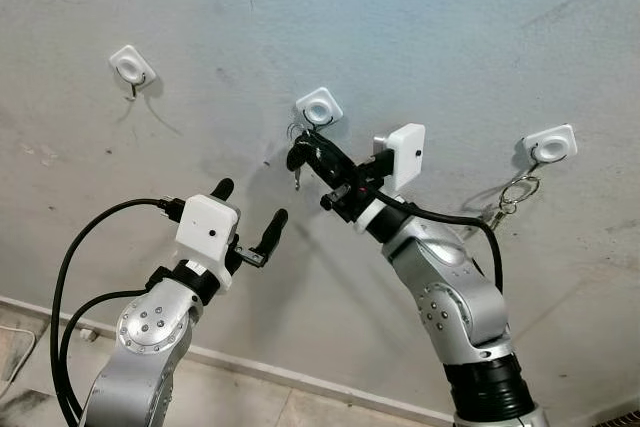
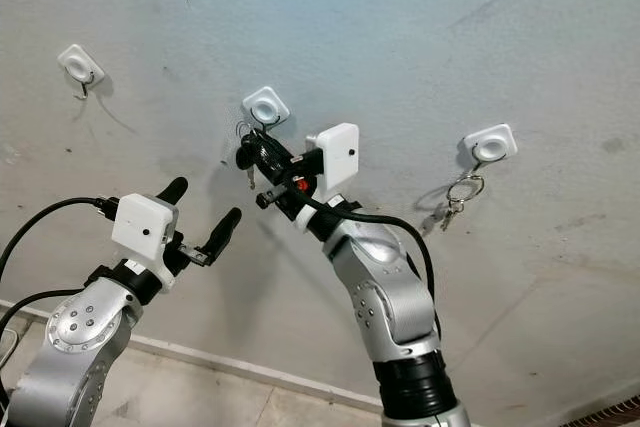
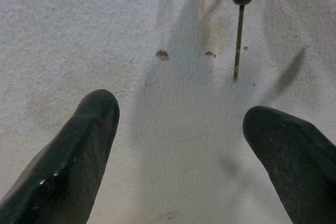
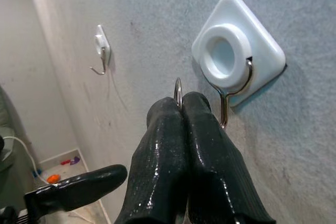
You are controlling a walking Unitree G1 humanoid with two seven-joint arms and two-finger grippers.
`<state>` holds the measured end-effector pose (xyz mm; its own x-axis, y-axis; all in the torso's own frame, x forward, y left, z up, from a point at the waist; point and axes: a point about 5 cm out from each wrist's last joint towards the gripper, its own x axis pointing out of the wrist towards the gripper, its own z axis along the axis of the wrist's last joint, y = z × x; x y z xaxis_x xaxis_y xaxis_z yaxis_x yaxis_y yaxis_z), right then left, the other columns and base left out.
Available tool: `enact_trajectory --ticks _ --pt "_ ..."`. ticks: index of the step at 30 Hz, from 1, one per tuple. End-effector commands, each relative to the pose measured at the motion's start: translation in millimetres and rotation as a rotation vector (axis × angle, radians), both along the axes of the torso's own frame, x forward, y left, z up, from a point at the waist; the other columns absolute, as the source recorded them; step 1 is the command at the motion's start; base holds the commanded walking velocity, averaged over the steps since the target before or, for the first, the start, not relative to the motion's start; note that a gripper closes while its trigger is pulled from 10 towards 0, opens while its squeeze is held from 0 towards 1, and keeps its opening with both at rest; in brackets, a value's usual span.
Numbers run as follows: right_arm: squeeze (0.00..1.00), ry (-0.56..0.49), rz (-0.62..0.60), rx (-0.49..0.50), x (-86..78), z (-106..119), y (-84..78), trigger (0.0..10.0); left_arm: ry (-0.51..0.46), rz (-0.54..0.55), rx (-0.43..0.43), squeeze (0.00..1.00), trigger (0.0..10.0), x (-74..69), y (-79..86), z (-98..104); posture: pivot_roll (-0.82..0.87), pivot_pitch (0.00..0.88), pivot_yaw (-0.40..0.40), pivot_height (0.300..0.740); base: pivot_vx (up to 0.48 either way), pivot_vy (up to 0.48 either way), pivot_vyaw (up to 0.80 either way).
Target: Hang keys on a hook
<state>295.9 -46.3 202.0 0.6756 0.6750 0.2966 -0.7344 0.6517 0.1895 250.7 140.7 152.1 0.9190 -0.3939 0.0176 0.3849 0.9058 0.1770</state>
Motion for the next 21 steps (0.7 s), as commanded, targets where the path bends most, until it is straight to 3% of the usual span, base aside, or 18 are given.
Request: enact_trajectory --ticks 1,10,14,21 --pt "0.0 0.046 -0.047 -0.016 4.4 -9.0 -4.8 10.0 -0.009 -0.012 -0.003 0.0 10.0 -2.8 -1.7 4.0 0.24 0.0 -0.068 0.74 0.0 0.0 0.0" --pt "0.0 0.091 -0.096 0.093 4.8 -12.3 -17.5 10.0 0.004 -0.018 -0.006 0.0 10.0 -4.5 -1.7 2.5 0.24 0.0 -0.06 0.74 0.0 0.0 0.0" --pt "0.0 0.096 0.026 0.178 -6.6 -7.2 -18.1 10.0 0.011 -0.024 -0.004 0.0 10.0 -4.8 -2.2 1.7 0.24 0.0 -0.059 0.74 0.0 0.0 0.0" --pt "0.0 0.099 0.109 0.165 -20.4 -10.2 -18.3 10.0 0.019 -0.022 -0.004 0.0 10.0 -5.2 -1.5 0.2 0.23 0.002 -0.059 0.74 0.0 0.0 0.0"
